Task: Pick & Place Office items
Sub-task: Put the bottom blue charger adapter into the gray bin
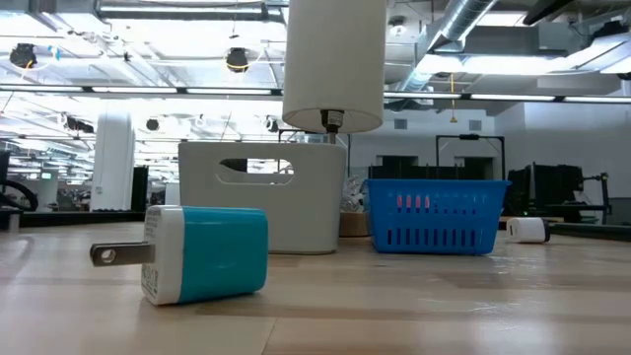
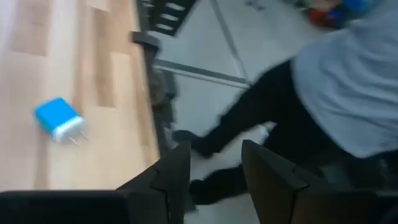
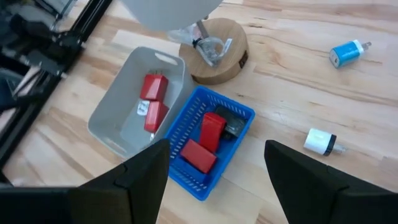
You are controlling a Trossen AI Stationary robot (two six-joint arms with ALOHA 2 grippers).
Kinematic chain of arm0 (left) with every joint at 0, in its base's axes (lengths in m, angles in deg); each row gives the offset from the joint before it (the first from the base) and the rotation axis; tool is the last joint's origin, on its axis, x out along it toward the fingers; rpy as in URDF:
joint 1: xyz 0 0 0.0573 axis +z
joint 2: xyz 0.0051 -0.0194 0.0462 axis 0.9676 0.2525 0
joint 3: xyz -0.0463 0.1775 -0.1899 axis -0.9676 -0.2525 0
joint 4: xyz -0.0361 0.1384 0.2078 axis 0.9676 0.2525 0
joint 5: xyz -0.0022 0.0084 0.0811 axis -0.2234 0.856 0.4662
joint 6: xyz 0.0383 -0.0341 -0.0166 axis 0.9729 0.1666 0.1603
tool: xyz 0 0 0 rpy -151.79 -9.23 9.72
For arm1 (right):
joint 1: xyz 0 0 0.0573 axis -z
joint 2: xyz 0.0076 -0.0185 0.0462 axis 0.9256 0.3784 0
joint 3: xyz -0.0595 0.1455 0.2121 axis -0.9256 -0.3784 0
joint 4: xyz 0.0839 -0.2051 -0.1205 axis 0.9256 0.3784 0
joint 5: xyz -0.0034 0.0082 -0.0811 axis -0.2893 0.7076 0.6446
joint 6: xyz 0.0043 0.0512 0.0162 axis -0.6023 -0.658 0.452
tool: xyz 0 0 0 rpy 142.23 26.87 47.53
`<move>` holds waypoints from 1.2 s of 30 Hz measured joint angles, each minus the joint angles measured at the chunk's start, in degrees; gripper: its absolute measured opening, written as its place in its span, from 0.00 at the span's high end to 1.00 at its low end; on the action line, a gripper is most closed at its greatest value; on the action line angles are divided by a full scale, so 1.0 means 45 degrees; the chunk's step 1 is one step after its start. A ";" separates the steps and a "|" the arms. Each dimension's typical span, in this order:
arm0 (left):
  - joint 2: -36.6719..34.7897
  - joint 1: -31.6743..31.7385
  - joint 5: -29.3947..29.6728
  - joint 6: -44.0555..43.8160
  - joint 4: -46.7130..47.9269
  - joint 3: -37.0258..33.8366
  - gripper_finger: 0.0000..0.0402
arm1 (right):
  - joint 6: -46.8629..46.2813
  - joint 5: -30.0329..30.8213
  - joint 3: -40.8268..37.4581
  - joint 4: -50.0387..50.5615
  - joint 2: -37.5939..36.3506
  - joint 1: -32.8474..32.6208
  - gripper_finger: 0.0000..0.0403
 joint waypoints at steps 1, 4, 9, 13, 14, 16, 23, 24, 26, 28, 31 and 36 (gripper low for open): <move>0.0453 0.0020 0.0288 -0.0028 0.0149 0.0333 0.64 | 0.0176 -0.0010 0.0000 0.0000 0.0000 -0.0082 0.37; 0.1910 0.0294 0.0714 -0.0033 0.0703 0.1662 0.63 | 0.0584 -0.0024 0.0000 0.0002 -0.0015 -0.0377 0.37; 0.3813 0.0739 0.0965 -0.0823 0.1802 0.3585 0.58 | 0.0863 0.0138 0.0000 -0.0050 -0.0217 -0.1249 0.37; 0.4579 0.0718 0.1008 -0.3026 0.3605 0.4429 0.49 | 0.0863 0.0652 0.0000 0.0070 -0.0333 -0.2119 0.37; 0.4703 0.0677 0.1003 -0.3768 0.4062 0.4533 0.46 | 0.0869 0.0745 0.0000 0.0189 -0.0375 -0.2316 0.37; 0.4953 0.0671 0.0998 -0.5052 0.4233 0.4638 0.40 | 0.0863 0.0968 0.0000 0.0411 -0.0441 -0.2718 0.37; 0.6065 0.1503 0.0975 -0.6395 0.3093 0.4638 0.30 | 0.0847 0.1617 0.0001 0.0911 -0.0776 -0.3718 0.37; 0.6212 0.1703 0.0831 -0.6383 0.2746 0.4638 0.30 | 0.0847 0.1676 0.0000 0.0910 -0.0834 -0.3793 0.37; 0.6487 0.2096 0.0183 -0.6096 0.1935 0.4638 0.30 | 0.0811 0.1796 0.0000 0.0912 -0.0924 -0.3918 0.37; 0.6635 0.2405 -0.0445 -0.5581 0.1324 0.4638 0.30 | 0.0801 0.1945 0.0000 0.0903 -0.0981 -0.4036 0.37; 0.6616 0.2699 -0.0920 -0.5161 0.1419 0.4638 0.30 | 0.0713 0.2237 0.0000 0.0917 -0.1015 -0.4169 0.37; 0.6106 0.3014 -0.0907 -0.3788 0.4138 0.5099 0.31 | 0.0716 0.2528 0.0000 0.0950 -0.1010 -0.4250 0.37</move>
